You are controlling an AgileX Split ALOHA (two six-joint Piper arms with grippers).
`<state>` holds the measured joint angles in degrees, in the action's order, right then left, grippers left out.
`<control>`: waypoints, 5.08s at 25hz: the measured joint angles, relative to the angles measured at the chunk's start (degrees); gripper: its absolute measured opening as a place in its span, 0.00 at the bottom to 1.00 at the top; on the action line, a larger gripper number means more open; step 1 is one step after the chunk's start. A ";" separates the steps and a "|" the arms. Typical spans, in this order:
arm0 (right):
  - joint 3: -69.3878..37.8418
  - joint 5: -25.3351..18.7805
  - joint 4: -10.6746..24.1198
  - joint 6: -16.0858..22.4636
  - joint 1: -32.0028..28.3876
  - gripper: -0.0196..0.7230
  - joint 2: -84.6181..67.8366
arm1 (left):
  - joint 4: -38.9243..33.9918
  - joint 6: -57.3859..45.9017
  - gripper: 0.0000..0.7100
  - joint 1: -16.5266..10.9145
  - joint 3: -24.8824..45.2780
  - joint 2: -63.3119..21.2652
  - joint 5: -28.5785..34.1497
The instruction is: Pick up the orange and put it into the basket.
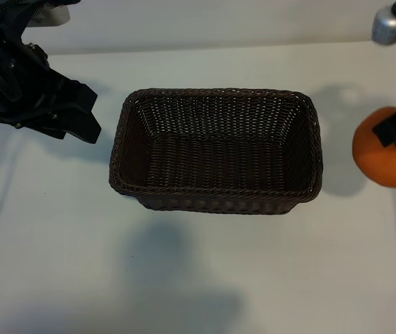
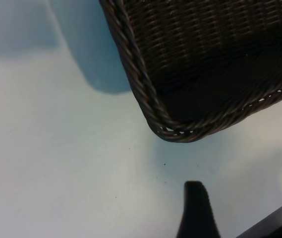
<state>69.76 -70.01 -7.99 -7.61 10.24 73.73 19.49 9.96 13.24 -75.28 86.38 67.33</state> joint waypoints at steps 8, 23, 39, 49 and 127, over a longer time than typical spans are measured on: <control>1.01 0.84 -2.99 0.05 0.00 0.14 2.04 | 0.05 0.00 0.73 0.00 0.00 0.00 0.00; 11.23 6.56 -8.91 -3.04 7.52 0.14 12.91 | 0.18 0.00 0.73 0.00 0.00 0.00 0.00; 19.41 8.22 -6.35 -3.42 16.66 0.14 21.45 | 0.25 0.00 0.73 0.00 0.00 0.00 0.00; 19.54 10.63 -3.50 -3.42 16.66 0.14 22.59 | 0.25 0.00 0.73 0.00 0.00 0.00 0.00; 19.60 1.19 -1.53 -4.58 16.66 0.74 24.31 | 1.39 0.17 0.73 0.00 0.00 0.00 0.00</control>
<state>89.36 -68.82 -9.52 -12.19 26.91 98.04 20.87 10.13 13.24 -75.28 86.38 67.33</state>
